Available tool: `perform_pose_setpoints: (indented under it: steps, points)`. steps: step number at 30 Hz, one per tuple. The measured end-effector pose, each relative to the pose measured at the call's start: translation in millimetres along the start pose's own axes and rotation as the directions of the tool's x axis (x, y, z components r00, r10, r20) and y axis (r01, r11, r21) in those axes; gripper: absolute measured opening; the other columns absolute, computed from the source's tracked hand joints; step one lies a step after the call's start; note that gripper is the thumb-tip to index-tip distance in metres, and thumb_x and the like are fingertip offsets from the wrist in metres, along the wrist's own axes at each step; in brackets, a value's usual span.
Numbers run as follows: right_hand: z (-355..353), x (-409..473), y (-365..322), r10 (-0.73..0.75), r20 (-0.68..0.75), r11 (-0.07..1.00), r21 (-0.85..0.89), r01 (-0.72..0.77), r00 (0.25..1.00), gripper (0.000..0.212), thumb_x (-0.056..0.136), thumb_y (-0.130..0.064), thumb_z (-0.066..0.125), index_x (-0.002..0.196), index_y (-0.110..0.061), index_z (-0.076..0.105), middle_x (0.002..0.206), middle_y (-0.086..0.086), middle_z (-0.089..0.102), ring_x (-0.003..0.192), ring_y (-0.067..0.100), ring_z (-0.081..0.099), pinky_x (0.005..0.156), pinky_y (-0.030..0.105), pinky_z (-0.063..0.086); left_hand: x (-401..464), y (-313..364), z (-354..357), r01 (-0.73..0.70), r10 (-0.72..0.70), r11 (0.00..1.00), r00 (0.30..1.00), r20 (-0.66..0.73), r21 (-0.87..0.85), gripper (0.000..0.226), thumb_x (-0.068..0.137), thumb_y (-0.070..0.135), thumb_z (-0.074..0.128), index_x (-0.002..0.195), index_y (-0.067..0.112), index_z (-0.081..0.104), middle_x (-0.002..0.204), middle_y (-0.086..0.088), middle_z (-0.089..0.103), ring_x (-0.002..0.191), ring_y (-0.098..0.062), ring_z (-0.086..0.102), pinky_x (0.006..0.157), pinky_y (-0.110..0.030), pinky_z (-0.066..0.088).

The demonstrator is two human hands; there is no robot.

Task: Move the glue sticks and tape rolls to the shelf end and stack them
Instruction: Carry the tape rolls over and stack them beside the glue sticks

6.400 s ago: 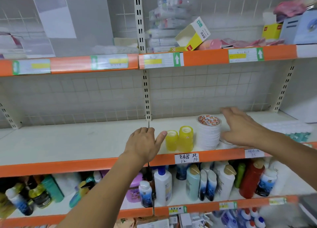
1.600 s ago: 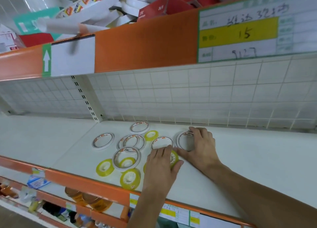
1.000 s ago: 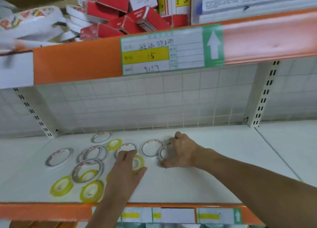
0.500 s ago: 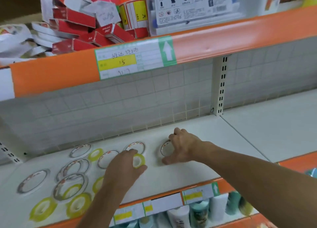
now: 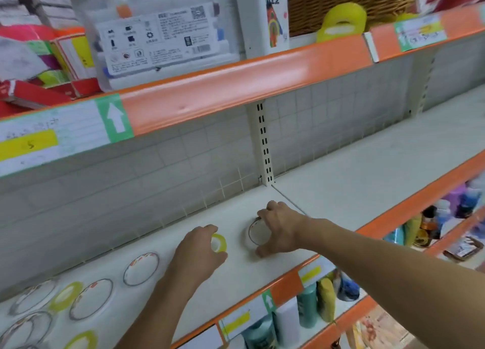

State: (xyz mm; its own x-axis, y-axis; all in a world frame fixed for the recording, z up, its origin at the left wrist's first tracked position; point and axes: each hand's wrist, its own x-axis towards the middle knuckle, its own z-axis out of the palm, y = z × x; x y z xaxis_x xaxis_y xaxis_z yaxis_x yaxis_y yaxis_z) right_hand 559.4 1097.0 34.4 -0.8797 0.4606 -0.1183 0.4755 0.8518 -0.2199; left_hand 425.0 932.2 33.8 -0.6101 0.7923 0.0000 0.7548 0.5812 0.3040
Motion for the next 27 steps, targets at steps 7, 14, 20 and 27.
perform_pose_setpoints:
  steps: [7, 14, 20, 27]
  points:
    - [-24, -17, 80, 0.081, -0.048, 0.997, 0.015, -0.081, 0.996, 0.085, 0.075, -0.064, 0.073, 0.136, -0.011, 0.047, 0.128, 0.011, 0.043, 0.118, 0.027, 0.042, 0.098, 0.037, 0.044, 41, 82, 17, -0.106, 0.104, 0.994, 0.993, 0.055, 0.034, 0.058, 0.086, 0.036, 0.069, 0.139, 0.024, 0.049, 0.134, 0.001, 0.051, 0.122, -0.017, 0.050, 0.094, -0.026, 0.043]
    - [-50, -51, 178, 0.214, -0.089, 0.976, 0.062, -0.209, 0.973, 0.088, 0.073, -0.067, 0.072, 0.138, -0.013, 0.047, 0.127, 0.009, 0.046, 0.119, 0.028, 0.044, 0.101, 0.039, 0.044, 87, 185, 37, -0.219, 0.217, 0.975, 0.973, 0.083, 0.022, 0.055, 0.081, 0.038, 0.073, 0.130, 0.022, 0.056, 0.122, 0.000, 0.057, 0.108, -0.016, 0.057, 0.081, -0.024, 0.044]
    - [-75, -92, 268, 0.330, -0.120, 0.943, 0.087, -0.321, 0.936, 0.089, 0.073, -0.065, 0.072, 0.140, -0.014, 0.045, 0.130, 0.008, 0.045, 0.121, 0.026, 0.043, 0.102, 0.038, 0.044, 109, 281, 71, -0.332, 0.329, 0.943, 0.937, 0.113, 0.003, 0.059, 0.081, 0.041, 0.073, 0.134, 0.021, 0.054, 0.126, -0.001, 0.055, 0.112, -0.017, 0.054, 0.084, -0.024, 0.042]
    - [-87, -140, 361, 0.420, -0.121, 0.907, 0.084, -0.412, 0.900, 0.085, 0.074, -0.064, 0.071, 0.137, -0.011, 0.047, 0.130, 0.010, 0.045, 0.120, 0.028, 0.045, 0.100, 0.039, 0.045, 126, 389, 102, -0.414, 0.411, 0.910, 0.904, 0.115, -0.001, 0.061, 0.081, 0.044, 0.073, 0.134, 0.021, 0.053, 0.129, -0.001, 0.056, 0.116, -0.018, 0.054, 0.090, -0.027, 0.044]
